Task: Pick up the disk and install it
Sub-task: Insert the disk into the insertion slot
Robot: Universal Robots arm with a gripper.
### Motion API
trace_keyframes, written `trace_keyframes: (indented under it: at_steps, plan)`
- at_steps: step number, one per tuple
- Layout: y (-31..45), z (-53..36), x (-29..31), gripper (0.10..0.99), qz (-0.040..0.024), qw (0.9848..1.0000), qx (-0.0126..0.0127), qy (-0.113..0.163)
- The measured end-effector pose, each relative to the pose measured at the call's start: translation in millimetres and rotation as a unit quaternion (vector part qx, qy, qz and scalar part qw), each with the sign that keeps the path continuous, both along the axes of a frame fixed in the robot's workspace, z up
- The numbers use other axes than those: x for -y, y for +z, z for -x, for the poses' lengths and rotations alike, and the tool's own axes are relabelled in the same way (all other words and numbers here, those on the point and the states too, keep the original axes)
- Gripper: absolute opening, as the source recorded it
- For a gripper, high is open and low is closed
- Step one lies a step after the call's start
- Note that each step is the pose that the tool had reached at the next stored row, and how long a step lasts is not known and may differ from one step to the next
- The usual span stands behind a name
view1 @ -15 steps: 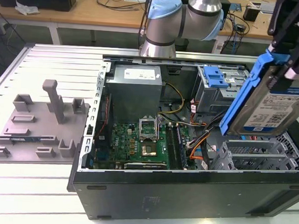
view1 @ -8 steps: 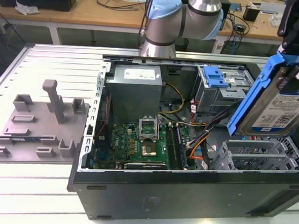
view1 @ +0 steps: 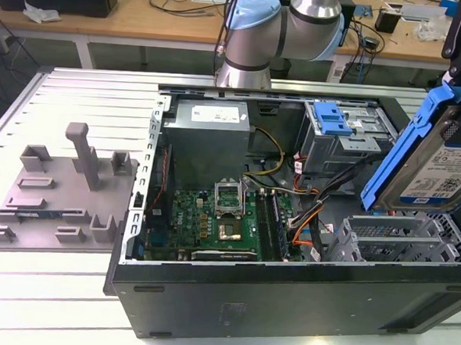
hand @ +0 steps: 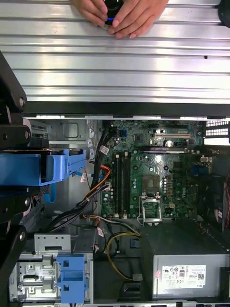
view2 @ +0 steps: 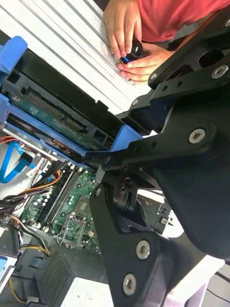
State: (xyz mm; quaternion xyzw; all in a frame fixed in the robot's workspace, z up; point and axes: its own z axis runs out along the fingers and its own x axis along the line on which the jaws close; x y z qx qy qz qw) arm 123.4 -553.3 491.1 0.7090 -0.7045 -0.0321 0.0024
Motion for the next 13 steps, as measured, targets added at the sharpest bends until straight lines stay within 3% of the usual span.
trace_keyframes:
  at_steps: [13]
  plan:
    - [-3.6,0.0,0.0,0.365,0.0,1.0,0.0,0.001]
